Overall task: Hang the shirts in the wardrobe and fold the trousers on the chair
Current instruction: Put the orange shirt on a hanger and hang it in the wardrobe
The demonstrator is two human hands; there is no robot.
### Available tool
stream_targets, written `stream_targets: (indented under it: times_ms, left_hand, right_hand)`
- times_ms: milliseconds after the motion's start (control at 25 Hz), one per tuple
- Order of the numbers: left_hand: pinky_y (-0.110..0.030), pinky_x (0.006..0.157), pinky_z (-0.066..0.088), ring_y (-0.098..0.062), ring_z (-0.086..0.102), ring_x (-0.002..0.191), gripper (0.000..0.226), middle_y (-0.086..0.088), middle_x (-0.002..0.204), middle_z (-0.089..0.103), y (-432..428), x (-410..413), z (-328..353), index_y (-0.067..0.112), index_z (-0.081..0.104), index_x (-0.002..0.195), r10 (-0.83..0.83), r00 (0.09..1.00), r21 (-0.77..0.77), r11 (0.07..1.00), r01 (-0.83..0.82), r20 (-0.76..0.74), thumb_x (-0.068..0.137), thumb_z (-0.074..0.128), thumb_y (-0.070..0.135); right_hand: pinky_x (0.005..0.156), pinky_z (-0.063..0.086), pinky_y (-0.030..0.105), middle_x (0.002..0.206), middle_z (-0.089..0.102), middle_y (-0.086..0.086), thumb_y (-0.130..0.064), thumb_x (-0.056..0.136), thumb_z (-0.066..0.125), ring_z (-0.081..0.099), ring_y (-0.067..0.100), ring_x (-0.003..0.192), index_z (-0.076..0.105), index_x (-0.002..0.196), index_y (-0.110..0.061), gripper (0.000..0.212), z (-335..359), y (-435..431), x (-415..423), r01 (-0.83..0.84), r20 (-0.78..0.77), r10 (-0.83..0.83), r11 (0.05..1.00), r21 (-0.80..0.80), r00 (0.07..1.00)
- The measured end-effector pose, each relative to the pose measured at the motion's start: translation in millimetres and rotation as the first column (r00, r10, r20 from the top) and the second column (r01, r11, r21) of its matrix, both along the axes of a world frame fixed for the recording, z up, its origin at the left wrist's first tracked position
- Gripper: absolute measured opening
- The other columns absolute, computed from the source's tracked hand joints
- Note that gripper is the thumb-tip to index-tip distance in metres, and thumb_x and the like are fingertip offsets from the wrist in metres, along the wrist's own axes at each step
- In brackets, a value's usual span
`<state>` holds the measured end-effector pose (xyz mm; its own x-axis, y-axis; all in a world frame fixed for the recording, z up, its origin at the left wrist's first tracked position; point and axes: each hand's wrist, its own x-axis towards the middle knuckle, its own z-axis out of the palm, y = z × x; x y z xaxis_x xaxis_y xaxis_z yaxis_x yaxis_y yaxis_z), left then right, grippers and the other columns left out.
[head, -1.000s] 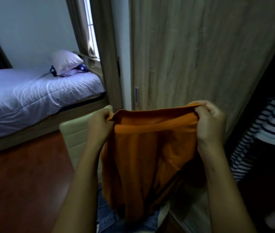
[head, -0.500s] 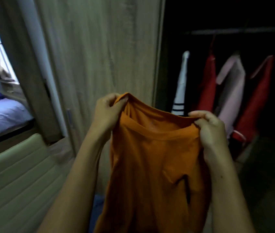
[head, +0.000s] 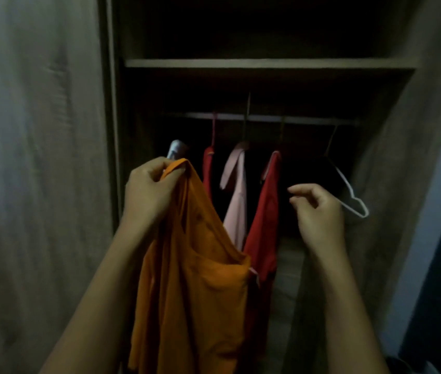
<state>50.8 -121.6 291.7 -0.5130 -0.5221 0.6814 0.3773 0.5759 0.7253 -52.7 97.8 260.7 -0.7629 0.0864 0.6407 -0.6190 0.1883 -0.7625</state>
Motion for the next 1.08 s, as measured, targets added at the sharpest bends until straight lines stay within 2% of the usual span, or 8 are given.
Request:
stream_targets:
  times_ms: [40,120,240,400,560,800,960,1080]
  left_hand:
    - [-0.027,0.060,0.042,-0.009,0.056,0.066,0.015,-0.010,0.075,0.066,7,-6,1,0.012,0.069,0.081,0.005,1.000,0.003,1.000,-0.005,-0.003,0.089,0.061,0.023]
    - [-0.031,0.063,0.043,-0.016,0.058,0.070,0.015,-0.013,0.077,0.066,17,-15,0,0.011,0.068,0.083,-0.003,1.000,0.026,1.000,0.003,-0.003,0.089,0.061,0.022]
    - [-0.033,0.066,0.045,-0.018,0.060,0.073,0.014,-0.012,0.079,0.065,32,-26,2,0.012,0.069,0.085,-0.042,0.999,0.059,0.997,0.042,-0.006,0.090,0.059,0.021]
    - [-0.020,0.060,0.041,-0.006,0.055,0.069,0.013,0.000,0.077,0.060,49,-39,5,0.017,0.066,0.086,-0.050,0.999,0.035,0.998,0.050,0.002,0.093,0.056,0.020]
    - [-0.023,0.059,0.039,-0.009,0.053,0.065,0.015,0.002,0.072,0.058,53,-50,4,0.023,0.064,0.081,-0.058,0.998,0.010,0.998,0.058,0.016,0.093,0.055,0.023]
    - [-0.017,0.055,0.035,0.000,0.049,0.057,0.015,0.005,0.067,0.055,51,-57,0,0.019,0.065,0.081,-0.049,0.997,-0.013,0.999,0.050,0.059,0.093,0.056,0.021]
    - [-0.023,0.058,0.037,-0.004,0.050,0.060,0.017,0.004,0.068,0.057,46,-58,-1,0.022,0.065,0.078,-0.049,0.996,-0.021,0.998,0.051,0.072,0.092,0.056,0.021]
    - [-0.020,0.057,0.037,0.003,0.052,0.056,0.017,0.004,0.068,0.058,44,-57,-2,0.021,0.065,0.079,-0.045,0.996,-0.023,0.999,0.047,0.081,0.093,0.055,0.021]
  right_hand:
    - [0.088,0.049,0.040,0.095,0.067,0.007,-0.006,0.082,0.052,0.062,0.023,0.091,0.067,0.091,-0.017,0.021,7,11,-17,0.149,-0.065,-0.148,0.989,0.008,0.987]
    - [0.092,0.044,0.034,0.108,0.061,0.015,-0.002,0.086,0.049,0.058,0.029,0.100,0.065,0.103,-0.005,0.024,18,33,-46,0.367,-0.129,-0.358,0.928,0.059,0.925]
    - [0.089,0.042,0.036,0.120,0.053,0.019,0.003,0.088,0.045,0.053,0.034,0.107,0.057,0.116,-0.001,0.030,28,61,-82,0.546,-0.132,-0.530,0.810,0.214,0.838]
    - [0.091,0.043,0.041,0.120,0.052,0.024,0.009,0.087,0.044,0.050,0.039,0.111,0.053,0.116,0.004,0.031,34,70,-128,0.597,-0.168,-0.590,0.679,0.427,0.790]
    - [0.084,0.049,0.044,0.118,0.055,0.028,0.008,0.090,0.043,0.055,0.040,0.108,0.052,0.113,0.008,0.025,35,66,-161,0.570,-0.107,-0.627,0.606,0.555,0.772]
    - [0.079,0.053,0.047,0.112,0.061,0.028,0.006,0.093,0.042,0.060,0.044,0.104,0.055,0.112,0.011,0.024,25,58,-183,0.492,0.022,-0.624,0.638,0.592,0.781]
    - [0.087,0.048,0.047,0.121,0.055,0.029,0.007,0.092,0.037,0.053,0.045,0.113,0.052,0.120,0.009,0.032,28,57,-184,0.468,0.087,-0.581,0.726,0.504,0.809]
    - [0.092,0.044,0.045,0.126,0.051,0.027,0.007,0.091,0.039,0.051,0.043,0.115,0.049,0.124,0.006,0.035,35,52,-179,0.456,0.100,-0.542,0.781,0.426,0.834]
